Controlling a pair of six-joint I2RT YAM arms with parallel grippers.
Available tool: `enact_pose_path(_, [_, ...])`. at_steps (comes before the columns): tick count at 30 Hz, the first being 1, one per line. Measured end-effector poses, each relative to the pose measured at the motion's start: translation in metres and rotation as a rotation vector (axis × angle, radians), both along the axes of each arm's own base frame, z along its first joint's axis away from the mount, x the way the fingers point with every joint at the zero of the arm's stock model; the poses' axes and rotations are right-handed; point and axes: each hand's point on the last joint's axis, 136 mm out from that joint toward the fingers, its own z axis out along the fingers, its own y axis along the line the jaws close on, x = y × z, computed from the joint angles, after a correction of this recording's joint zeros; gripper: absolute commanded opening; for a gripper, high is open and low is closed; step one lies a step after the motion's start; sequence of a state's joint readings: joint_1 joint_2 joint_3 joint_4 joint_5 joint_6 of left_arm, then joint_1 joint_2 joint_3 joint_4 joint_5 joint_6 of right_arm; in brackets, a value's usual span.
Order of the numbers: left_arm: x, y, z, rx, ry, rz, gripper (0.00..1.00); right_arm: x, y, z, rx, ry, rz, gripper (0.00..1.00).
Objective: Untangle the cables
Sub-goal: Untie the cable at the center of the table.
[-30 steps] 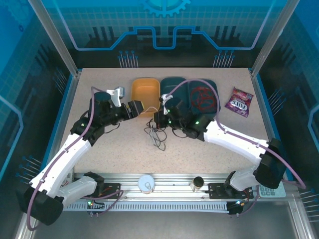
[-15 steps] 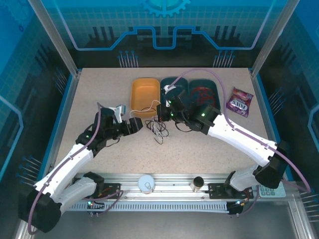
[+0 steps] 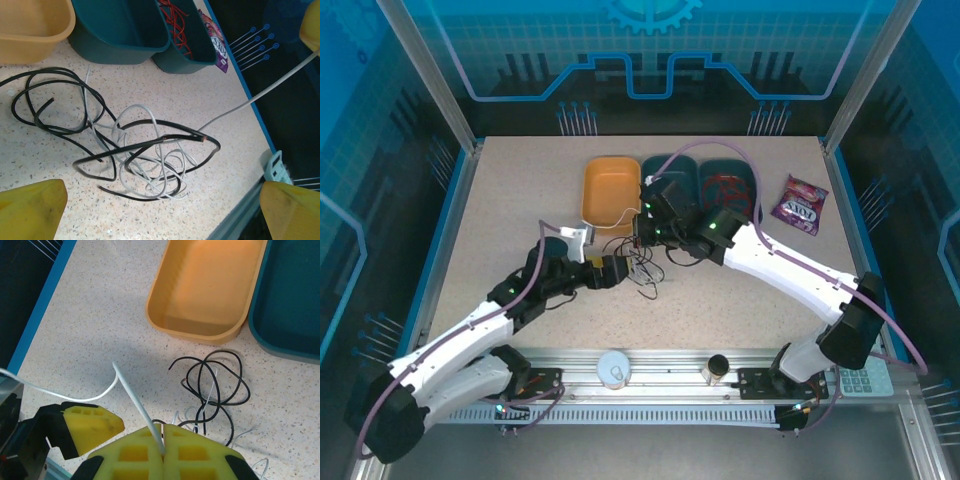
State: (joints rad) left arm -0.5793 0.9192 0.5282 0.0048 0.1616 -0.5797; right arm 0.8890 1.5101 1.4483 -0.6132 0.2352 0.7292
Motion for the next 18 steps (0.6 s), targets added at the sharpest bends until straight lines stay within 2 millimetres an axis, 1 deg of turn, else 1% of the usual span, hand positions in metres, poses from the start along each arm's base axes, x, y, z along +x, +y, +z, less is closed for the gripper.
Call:
enact_pose_path(8, [0.008, -0.013, -0.029, 0.083, -0.014, 0.071, 0.99, 0.000, 0.005, -0.010, 0.018, 0.047, -0.028, 0.00])
enact_pose_path(15, [0.023, -0.007, -0.050, 0.145, 0.016, 0.179, 0.99, -0.001, 0.013, -0.010, 0.049, 0.059, -0.041, 0.00])
enact_pose_path(18, [0.028, -0.008, -0.055, 0.161, 0.032, 0.194, 0.99, -0.002, 0.015, -0.010, 0.059, 0.063, -0.042, 0.00])
